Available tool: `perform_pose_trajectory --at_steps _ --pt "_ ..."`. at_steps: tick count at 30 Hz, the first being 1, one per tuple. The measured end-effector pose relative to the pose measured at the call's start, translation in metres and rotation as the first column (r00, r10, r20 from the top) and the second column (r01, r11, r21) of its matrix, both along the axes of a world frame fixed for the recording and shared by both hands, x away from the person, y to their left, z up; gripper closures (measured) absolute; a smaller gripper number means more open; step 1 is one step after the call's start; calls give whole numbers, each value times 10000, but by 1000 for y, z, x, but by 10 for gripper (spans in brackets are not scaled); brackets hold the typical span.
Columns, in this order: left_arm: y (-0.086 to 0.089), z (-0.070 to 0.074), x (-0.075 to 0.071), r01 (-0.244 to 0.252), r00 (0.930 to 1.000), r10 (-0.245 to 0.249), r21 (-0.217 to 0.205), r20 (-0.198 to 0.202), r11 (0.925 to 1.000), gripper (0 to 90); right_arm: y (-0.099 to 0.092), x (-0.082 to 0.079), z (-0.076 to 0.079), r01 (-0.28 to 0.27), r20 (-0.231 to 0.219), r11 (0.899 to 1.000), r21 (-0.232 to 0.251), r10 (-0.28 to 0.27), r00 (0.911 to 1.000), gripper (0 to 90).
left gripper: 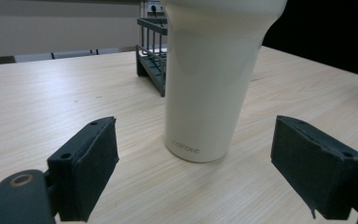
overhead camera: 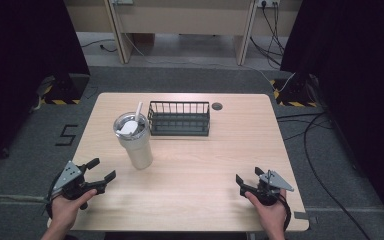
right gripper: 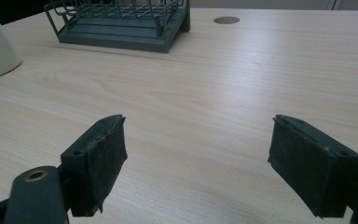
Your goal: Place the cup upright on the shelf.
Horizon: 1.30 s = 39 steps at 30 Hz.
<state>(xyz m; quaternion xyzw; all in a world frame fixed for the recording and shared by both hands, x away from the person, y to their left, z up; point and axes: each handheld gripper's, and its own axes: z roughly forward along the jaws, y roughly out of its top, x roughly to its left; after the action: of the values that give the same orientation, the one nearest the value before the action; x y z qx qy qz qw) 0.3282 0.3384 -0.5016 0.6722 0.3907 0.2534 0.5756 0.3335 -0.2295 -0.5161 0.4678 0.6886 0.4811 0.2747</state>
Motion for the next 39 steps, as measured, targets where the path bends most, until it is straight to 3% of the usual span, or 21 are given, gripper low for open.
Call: perform_pose_trajectory --at_steps 9,13,26,39 --pt "-18 6 10 505 9983 -509 167 276 9986 141 1 1 0 54 58 9999 -109 -53 10000 188" --pt "-26 4 16 719 9972 -722 144 174 9973 141 0 1 0 90 -6 10000 -39 -90 10000 189" --pt "-36 6 34 711 9972 -717 291 213 9970 142 1 1 0 87 51 9999 -91 -86 9999 188" --pt "-58 8 57 712 9969 -728 512 305 9961 142 1 1 0 69 -20 10000 -61 -69 10000 187"
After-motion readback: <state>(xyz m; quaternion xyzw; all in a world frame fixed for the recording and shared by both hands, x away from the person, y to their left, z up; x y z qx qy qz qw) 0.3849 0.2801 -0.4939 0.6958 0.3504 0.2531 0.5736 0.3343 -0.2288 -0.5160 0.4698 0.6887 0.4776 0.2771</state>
